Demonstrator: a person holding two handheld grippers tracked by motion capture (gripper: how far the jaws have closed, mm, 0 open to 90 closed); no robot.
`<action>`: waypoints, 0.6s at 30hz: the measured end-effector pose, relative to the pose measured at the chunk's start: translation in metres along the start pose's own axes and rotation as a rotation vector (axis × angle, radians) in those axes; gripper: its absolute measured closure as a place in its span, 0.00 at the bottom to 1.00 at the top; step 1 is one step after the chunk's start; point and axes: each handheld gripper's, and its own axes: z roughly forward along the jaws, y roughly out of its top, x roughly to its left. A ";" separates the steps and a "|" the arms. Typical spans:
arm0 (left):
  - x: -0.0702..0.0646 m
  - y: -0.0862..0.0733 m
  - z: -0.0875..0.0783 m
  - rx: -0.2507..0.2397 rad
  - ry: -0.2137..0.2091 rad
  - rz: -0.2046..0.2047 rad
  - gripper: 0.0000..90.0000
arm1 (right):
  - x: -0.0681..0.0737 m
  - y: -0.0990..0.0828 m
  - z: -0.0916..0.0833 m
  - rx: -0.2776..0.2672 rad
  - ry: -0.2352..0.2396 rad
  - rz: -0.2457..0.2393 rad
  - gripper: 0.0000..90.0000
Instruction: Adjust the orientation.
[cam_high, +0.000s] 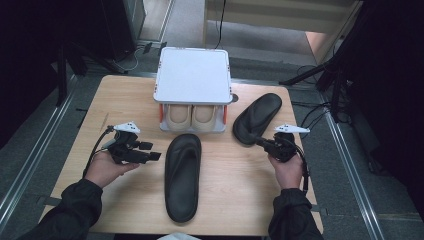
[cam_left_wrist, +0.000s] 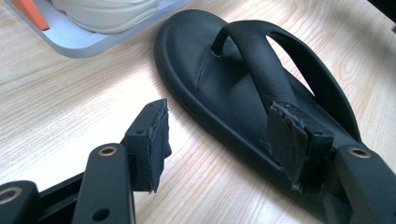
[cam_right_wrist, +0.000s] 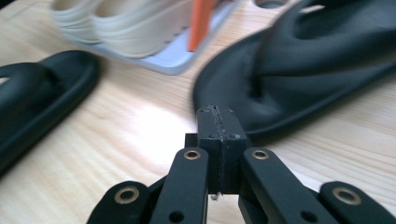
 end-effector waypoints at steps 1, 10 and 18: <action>0.000 0.000 0.000 -0.002 0.001 0.002 0.45 | -0.005 0.000 0.002 0.007 -0.011 0.006 1.00; 0.002 0.000 -0.001 -0.011 0.005 0.008 0.45 | -0.042 0.001 0.019 0.038 -0.092 0.039 1.00; 0.003 0.000 0.000 0.000 0.010 0.011 0.45 | -0.056 0.011 0.037 0.036 -0.116 0.038 1.00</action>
